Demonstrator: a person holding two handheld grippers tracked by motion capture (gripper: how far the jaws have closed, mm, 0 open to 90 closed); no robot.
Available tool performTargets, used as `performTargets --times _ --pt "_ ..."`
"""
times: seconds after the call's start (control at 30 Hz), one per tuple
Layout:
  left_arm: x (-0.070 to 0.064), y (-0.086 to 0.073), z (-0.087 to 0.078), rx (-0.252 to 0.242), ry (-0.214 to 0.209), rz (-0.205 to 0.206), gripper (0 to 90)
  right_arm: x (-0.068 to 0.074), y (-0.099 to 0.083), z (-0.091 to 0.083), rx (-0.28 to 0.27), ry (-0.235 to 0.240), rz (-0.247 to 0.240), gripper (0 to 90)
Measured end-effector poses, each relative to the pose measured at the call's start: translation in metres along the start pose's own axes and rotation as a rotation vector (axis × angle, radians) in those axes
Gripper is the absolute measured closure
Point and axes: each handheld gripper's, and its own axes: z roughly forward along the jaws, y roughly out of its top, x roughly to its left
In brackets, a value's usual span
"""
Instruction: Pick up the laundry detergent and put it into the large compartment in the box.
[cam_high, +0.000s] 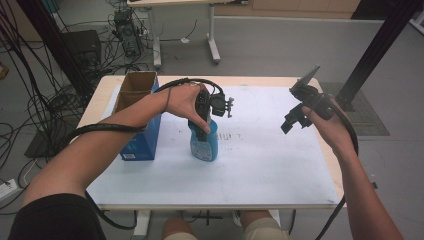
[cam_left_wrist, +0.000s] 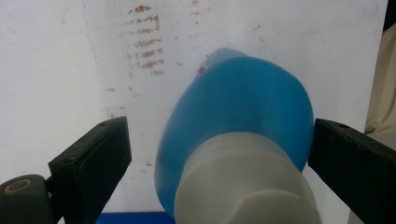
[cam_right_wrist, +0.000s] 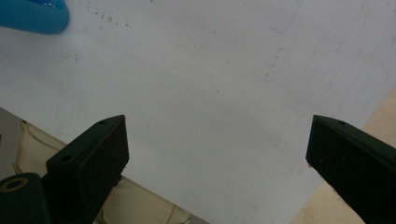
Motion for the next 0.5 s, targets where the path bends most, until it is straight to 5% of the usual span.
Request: performTargets --times 0.5 --pt "0.0 -0.001 0.0002 -0.002 0.004 0.003 6.6 0.0018 0.0023 0.0018 0.002 -0.002 0.0 6.1"
